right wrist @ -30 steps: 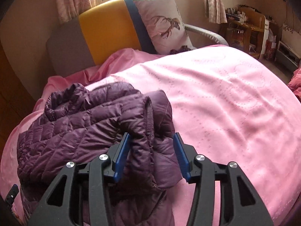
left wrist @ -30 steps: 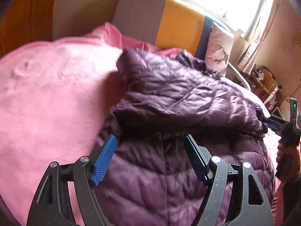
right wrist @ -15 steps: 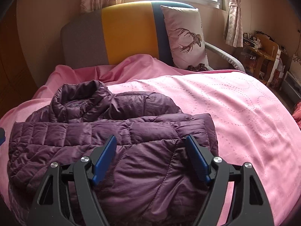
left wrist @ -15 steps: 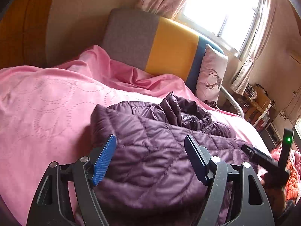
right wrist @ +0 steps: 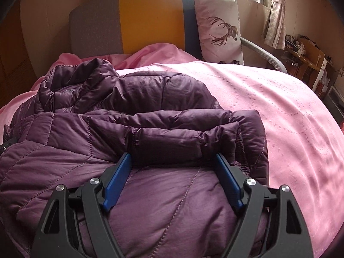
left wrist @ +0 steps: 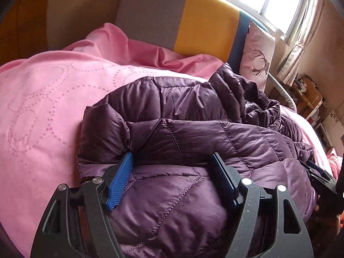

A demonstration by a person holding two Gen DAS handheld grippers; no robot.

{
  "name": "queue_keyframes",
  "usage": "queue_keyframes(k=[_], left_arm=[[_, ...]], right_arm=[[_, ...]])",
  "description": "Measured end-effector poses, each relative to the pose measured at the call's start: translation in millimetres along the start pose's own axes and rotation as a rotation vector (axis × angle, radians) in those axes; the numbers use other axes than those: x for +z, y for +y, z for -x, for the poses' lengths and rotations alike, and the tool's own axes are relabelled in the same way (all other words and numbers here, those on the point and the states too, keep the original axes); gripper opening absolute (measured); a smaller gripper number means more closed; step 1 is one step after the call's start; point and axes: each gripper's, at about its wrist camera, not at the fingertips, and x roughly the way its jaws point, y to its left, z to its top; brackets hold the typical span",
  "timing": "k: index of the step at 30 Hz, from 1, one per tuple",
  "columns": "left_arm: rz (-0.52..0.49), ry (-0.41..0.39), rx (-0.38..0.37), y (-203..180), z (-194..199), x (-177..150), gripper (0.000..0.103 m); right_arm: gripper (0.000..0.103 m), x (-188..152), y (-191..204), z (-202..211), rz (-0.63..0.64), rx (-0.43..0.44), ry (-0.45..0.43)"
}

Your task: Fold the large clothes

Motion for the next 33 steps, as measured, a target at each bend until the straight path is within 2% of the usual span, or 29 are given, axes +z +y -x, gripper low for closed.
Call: queue_keyframes(k=[7, 9, 11, 14, 16, 19, 24, 28, 30, 33], left_arm=[[-0.028, 0.019, 0.050, -10, 11, 3, 0.073], [-0.035, -0.003, 0.074, -19, 33, 1, 0.078], [-0.077, -0.049, 0.061, -32, 58, -8, 0.079], [-0.143, -0.085, 0.032, -51, 80, -26, 0.083], [-0.166, -0.067, 0.019, -61, 79, -37, 0.083], [-0.175, -0.028, 0.038, -68, 67, -53, 0.083], [-0.157, 0.016, 0.049, -63, 47, -59, 0.085], [-0.173, 0.017, 0.079, -66, 37, -64, 0.086], [-0.188, 0.024, 0.108, -70, 33, -65, 0.087], [-0.176, 0.008, 0.113, -71, 45, -64, 0.087]], right_arm=[[0.080, 1, 0, 2, 0.007, -0.008, -0.001], [0.085, 3, 0, 8, 0.012, 0.002, -0.002], [0.093, 4, 5, 21, 0.041, -0.009, -0.016], [0.095, -3, 18, 50, 0.054, 0.044, -0.053], [0.097, -11, 32, 64, 0.097, 0.059, -0.063], [0.097, -24, 47, 67, 0.148, 0.041, -0.055], [0.101, -30, 41, 41, 0.100, 0.046, 0.007], [0.101, -30, 39, 20, 0.087, 0.053, 0.066], [0.101, -30, 43, 19, 0.101, 0.036, 0.068], [0.101, -32, 40, 22, 0.090, 0.047, 0.061]])
